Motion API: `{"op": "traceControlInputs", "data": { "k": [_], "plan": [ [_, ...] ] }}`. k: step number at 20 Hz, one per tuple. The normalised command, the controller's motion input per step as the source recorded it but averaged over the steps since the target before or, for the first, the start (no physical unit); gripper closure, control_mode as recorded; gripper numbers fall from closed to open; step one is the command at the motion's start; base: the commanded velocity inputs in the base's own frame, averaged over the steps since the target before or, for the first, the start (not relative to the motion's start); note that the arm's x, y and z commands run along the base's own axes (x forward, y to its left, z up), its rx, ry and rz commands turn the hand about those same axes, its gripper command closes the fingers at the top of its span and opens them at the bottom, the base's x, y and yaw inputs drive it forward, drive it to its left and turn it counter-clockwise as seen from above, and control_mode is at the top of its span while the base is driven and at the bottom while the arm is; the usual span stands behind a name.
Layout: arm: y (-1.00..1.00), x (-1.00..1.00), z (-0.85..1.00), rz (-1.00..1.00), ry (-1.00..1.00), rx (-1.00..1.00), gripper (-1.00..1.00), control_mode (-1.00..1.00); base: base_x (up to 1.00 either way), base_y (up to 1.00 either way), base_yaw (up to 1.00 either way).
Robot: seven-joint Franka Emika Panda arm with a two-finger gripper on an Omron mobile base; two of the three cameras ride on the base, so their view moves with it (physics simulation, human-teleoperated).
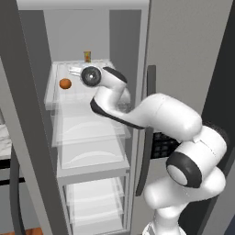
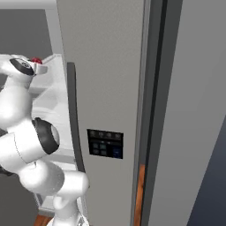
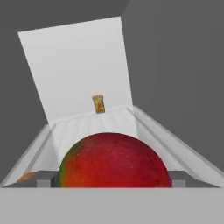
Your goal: Pick the tangerine and mango from the fridge and place them on the plate next to the blender to make a fruit smoothie.
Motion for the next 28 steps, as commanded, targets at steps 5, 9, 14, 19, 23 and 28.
{"op": "traceControlInputs", "data": {
  "k": [5,9,14,19,23,28],
  "plan": [
    [-0.36,-1.00,0.57,0.00,0.21,0.07,1.00,-1.00,0.00,0.00,0.00],
    [-0.36,-1.00,0.46,0.04,0.40,0.02,1.00,-1.00,0.00,0.00,0.00],
    [-0.29,-1.00,-0.04,0.12,0.53,0.00,1.00,-1.00,0.00,0.00,0.00],
    [-0.27,-1.00,-0.87,0.15,0.44,-0.01,1.00,-1.00,0.00,0.00,0.00],
    [-0.38,-1.00,-0.73,0.01,0.14,-0.06,1.00,-1.00,0.00,0.00,0.00],
    [-0.85,-0.84,-0.11,0.00,-0.02,0.00,1.00,-1.00,0.00,0.00,0.00]
  ]
}}
